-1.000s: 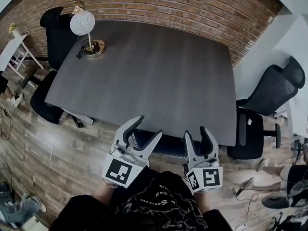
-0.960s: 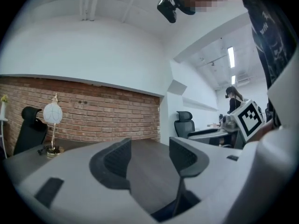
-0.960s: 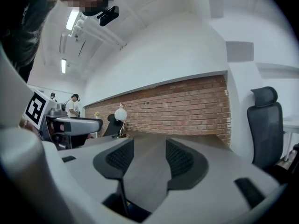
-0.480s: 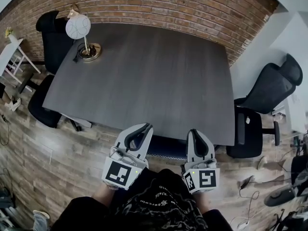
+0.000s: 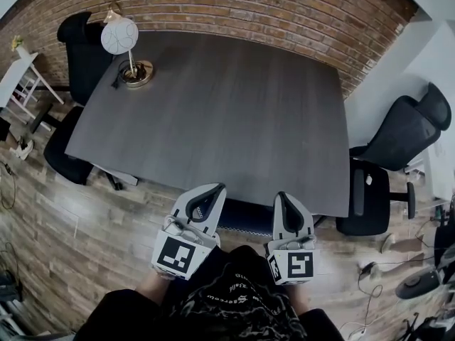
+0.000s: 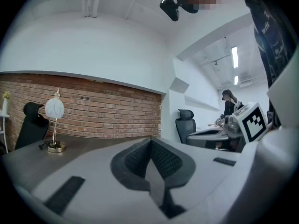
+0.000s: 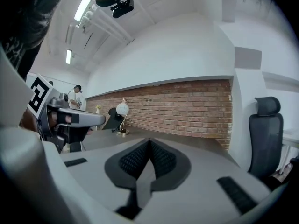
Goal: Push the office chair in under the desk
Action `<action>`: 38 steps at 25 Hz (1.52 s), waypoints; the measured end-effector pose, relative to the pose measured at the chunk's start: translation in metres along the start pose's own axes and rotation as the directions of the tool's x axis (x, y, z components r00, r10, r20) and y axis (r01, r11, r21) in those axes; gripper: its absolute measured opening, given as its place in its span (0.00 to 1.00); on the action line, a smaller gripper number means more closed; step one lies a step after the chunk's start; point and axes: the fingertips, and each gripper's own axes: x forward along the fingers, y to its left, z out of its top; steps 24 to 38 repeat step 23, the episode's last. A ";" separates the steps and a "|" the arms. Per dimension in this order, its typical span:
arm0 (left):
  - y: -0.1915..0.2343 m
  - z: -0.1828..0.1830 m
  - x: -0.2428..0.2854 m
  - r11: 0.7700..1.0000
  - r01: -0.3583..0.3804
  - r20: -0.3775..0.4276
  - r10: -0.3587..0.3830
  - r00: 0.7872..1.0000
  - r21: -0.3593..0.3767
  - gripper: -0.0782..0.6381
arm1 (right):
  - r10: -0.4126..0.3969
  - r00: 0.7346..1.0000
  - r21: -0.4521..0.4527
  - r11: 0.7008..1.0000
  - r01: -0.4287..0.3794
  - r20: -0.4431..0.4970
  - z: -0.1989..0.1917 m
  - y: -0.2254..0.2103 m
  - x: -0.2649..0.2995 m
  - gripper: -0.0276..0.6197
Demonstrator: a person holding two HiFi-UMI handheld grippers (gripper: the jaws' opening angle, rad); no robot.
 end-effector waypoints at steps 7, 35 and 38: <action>0.001 0.001 0.002 1.000 -0.002 0.000 0.002 1.000 0.012 0.12 | -0.002 1.000 0.010 1.000 0.002 0.008 0.002 -0.002 0.002 0.05; -0.004 -0.007 0.006 0.999 0.022 -0.023 -0.021 1.000 0.041 0.12 | 0.014 1.000 0.017 1.000 -0.014 -0.016 -0.005 -0.003 0.005 0.05; -0.004 -0.007 0.006 0.999 0.022 -0.023 -0.021 1.000 0.041 0.12 | 0.014 1.000 0.017 1.000 -0.014 -0.016 -0.005 -0.003 0.005 0.05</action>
